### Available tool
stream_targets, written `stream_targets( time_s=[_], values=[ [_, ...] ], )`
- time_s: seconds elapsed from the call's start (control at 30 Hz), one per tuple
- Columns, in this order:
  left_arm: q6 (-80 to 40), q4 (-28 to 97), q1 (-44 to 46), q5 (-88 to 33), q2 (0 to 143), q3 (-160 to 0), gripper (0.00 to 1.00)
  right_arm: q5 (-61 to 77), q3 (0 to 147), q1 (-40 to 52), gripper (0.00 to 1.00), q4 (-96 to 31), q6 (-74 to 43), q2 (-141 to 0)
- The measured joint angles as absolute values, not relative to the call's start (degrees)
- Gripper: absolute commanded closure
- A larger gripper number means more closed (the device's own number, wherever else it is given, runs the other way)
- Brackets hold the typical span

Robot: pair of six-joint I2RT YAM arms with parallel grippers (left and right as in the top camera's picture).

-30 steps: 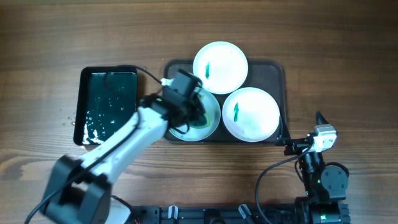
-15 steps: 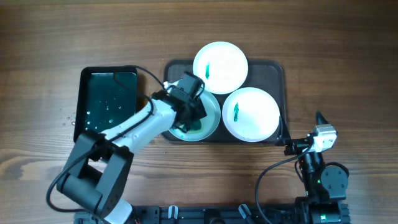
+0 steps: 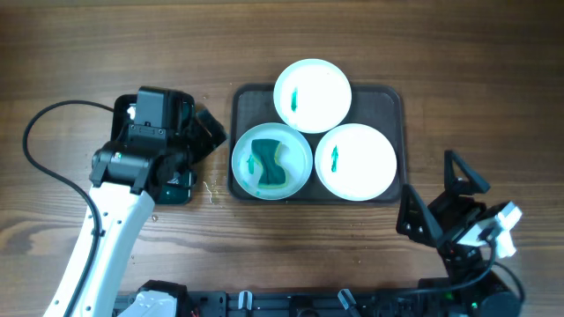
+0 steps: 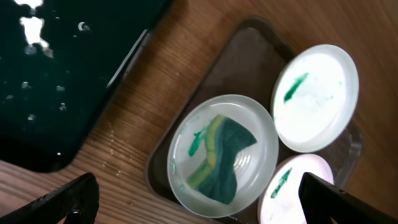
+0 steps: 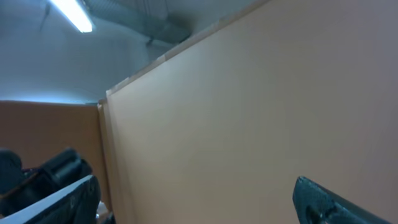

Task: Clean dirty plates on tray and stack at the side
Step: 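Carry the sponge to the lower-left plate and press it down, then grip the rim of the lower-left plate with the right gripper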

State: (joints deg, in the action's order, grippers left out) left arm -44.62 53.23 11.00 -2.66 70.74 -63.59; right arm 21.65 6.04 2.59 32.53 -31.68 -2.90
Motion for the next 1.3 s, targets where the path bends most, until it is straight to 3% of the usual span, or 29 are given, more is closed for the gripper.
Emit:
stream_targets(
  time_s=[0.23,0.33,0.37,0.5,0.53,0.6,0.83,1.3],
  values=[
    [-44.6,53.6,10.7,-1.1,70.9,-63.6,0.0,25.4,48.1,2.5,0.0,-22.7,-17.5,-32.0],
    [-44.6,53.7,10.7,-0.7,70.9,-63.5,0.0,29.1,63.4,2.6,0.0,-36.0,-13.0,-49.9],
    [-44.6,53.8,10.7,-0.7,70.9,-63.5,0.0,31.6,66.3,2.6,0.01,-37.1,-12.1,-55.0],
    [-44.6,53.8,10.7,-0.5,70.9,-63.5,0.0,47.6,69.9,3.4,0.53,-34.2,-9.1,-73.8],
    [-44.6,53.8,10.7,-0.4,70.9,-63.5,0.0,49.6,69.9,4.4,0.56,-33.8,-8.4,-77.8],
    [-44.6,53.8,10.7,-0.3,70.9,-63.5,0.0,50.2,69.9,7.0,0.48,-33.5,-7.6,-85.0],
    [-44.6,53.8,10.7,-0.3,70.9,-63.5,0.0,44.5,69.9,17.3,0.48,-30.5,-8.9,-102.2],
    [-44.6,53.8,10.7,-0.3,70.9,-63.5,0.0,27.8,69.9,25.4,0.43,-32.6,-9.3,-106.9]
  ],
)
